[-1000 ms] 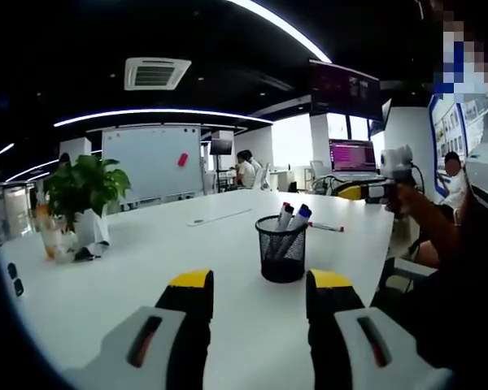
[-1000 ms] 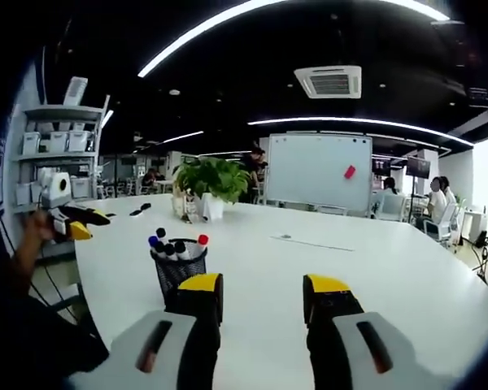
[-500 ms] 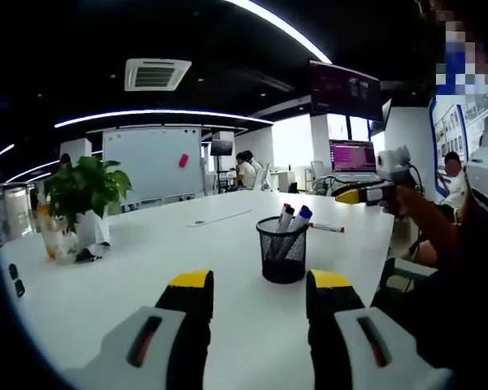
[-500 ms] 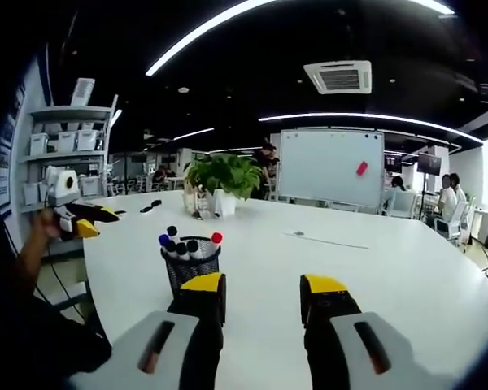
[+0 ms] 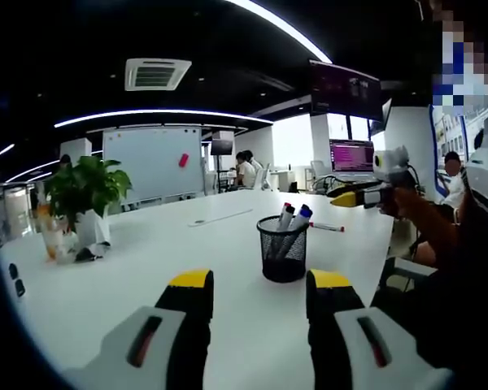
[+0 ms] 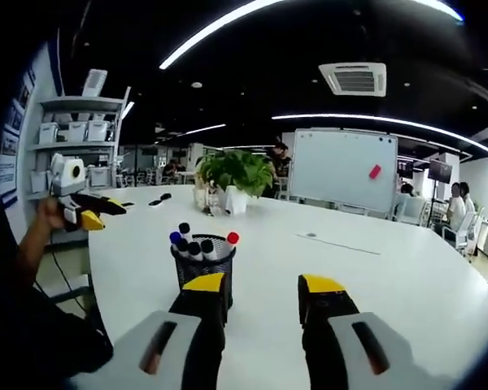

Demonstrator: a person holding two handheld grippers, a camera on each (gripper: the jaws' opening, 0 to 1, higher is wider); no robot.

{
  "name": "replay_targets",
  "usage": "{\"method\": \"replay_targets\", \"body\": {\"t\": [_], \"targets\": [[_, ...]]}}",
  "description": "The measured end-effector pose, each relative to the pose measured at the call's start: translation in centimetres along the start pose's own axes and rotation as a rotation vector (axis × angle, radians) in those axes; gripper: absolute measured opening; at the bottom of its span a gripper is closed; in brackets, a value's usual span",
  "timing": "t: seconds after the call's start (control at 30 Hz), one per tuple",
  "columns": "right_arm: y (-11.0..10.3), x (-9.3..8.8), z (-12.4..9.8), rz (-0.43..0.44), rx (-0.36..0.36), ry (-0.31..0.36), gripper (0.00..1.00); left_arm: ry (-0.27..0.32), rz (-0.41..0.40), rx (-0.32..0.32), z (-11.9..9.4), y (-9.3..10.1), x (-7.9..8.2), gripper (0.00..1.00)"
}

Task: Pick up the whiteboard markers from the pen holder and place them facing the whiteboard neatly

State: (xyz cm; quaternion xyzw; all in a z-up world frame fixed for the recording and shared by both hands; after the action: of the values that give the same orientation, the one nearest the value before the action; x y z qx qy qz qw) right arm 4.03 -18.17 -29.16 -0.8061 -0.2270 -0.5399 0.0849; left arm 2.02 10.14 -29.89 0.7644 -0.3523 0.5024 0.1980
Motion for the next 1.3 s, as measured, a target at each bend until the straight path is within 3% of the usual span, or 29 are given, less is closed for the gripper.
{"method": "replay_targets", "body": {"t": [0.4,1.03,1.3], "targets": [[-1.5,0.4,1.0,-0.012,0.037,0.0,0.33,-0.011,0.001,-0.014,0.4,0.3,-0.3,0.47],[-2.2,0.7,2.6,-0.092,0.033,-0.028,0.29,-0.014,-0.003,-0.022,0.5,0.5,-0.4,0.47],[-2.4,1.5,3.0,-0.094,0.038,-0.009,0.28,-0.017,-0.003,-0.028,0.6,0.6,-0.5,0.47]]}}
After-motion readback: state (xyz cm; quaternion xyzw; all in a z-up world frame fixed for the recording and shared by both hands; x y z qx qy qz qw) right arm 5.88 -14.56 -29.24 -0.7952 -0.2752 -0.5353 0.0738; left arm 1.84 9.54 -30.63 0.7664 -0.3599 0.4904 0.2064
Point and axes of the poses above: the point that each gripper's makers call its tool centre point, and the gripper's own axes: z roughly forward along the fingers, y roughly to its right, x roughly out of its top, the point moved 1 cm from there along -z, roughly backward along the fingers, and after that the axes turned 15 degrees about -y, right-handed, at the moved point
